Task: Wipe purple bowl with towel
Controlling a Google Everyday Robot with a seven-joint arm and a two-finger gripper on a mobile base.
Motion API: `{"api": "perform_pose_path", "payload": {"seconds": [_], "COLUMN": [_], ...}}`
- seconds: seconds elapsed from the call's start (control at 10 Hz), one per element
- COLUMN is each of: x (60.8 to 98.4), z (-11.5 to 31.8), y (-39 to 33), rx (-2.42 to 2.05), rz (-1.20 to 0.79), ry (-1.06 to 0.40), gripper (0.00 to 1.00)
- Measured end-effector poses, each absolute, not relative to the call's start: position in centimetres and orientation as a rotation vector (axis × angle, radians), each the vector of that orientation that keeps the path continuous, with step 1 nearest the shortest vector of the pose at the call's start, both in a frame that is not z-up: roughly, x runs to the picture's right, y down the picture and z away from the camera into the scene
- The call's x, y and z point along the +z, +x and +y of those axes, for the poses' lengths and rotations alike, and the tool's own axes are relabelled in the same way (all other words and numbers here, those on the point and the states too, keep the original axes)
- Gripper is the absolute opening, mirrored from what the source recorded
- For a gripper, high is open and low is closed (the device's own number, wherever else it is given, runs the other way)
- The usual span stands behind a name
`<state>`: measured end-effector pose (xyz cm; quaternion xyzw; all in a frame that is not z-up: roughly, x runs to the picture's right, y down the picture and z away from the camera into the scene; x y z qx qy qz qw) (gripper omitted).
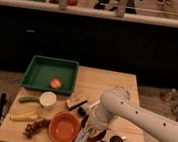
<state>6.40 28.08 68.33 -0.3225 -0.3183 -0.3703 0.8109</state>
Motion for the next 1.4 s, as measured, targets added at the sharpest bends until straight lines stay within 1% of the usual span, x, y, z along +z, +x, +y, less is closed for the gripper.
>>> {"api": "perform_pose_path", "payload": {"seconds": [0.3, 0.6, 0.7, 1.1, 1.4], "x": [68.4, 69.8, 70.8, 72.5, 73.2], "z": [28.0, 27.5, 26.5, 24.0, 23.6], "y": [9.6, 11.6, 12.1, 10.5, 7.4], "rx": [-0.731, -0.688, -0.679, -0.715, -0.768], "rz": [-0.610, -0.564, -0.548, -0.553, -0.615], "ry": [-0.691, -0.694, -0.684, -0.650, -0.635], "gripper": [0.03, 0.03, 0.03, 0.03, 0.03]}}
